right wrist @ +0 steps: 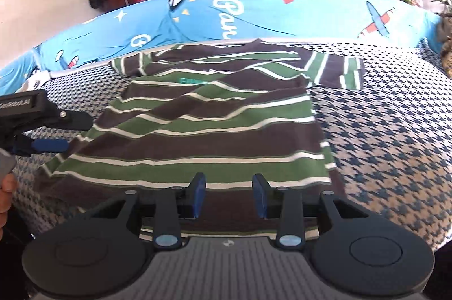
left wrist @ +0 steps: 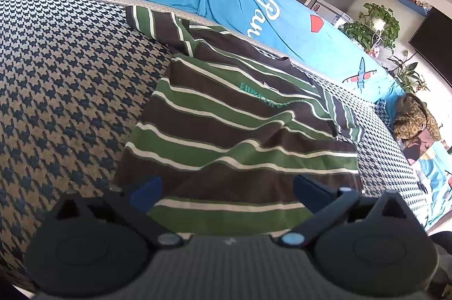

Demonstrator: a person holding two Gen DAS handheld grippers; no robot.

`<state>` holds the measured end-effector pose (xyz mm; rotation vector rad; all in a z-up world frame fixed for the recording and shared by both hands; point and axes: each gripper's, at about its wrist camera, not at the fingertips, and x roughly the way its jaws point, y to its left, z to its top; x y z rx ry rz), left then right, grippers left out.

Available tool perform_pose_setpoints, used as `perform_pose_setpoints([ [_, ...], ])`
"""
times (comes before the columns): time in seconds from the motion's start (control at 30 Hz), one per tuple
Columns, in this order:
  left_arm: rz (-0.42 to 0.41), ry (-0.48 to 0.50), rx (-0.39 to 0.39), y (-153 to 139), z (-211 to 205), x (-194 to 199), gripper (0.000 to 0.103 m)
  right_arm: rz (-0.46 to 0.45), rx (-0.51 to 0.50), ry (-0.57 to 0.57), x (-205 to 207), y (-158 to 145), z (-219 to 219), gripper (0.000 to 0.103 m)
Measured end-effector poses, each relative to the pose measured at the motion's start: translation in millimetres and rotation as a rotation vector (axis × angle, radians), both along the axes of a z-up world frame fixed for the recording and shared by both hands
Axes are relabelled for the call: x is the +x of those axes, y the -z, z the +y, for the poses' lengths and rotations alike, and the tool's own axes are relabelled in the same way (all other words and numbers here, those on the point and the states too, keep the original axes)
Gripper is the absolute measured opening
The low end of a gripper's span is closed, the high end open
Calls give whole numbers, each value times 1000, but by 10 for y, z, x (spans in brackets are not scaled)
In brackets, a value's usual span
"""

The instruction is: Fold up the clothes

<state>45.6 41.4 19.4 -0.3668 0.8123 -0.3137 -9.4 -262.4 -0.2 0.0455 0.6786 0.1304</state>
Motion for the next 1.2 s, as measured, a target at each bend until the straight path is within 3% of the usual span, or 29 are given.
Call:
perform_pose_setpoints([
  [0.2,-1,14,1,4,-53,8,103,22,10,198,-99,9,-412,49],
  [0.33,0,21,3,6,-83,14,103,71,82,303,-116,79,-650,50],
  [0.63,2,27,15,24,-110,21,103,108,156,342,-56,217,-745,55],
  [0.73,5,30,21,32,-122,26,103,95,114,333,-56,225,-678,43],
  [0.8,5,31,26,36,-132,29,103,84,98,316,-65,221,-643,24],
  [0.87,7,33,29,41,-140,29,103,76,92,295,-74,210,-614,13],
  [1.2,18,39,34,61,-150,29,103,60,32,382,-237,50,-628,8],
])
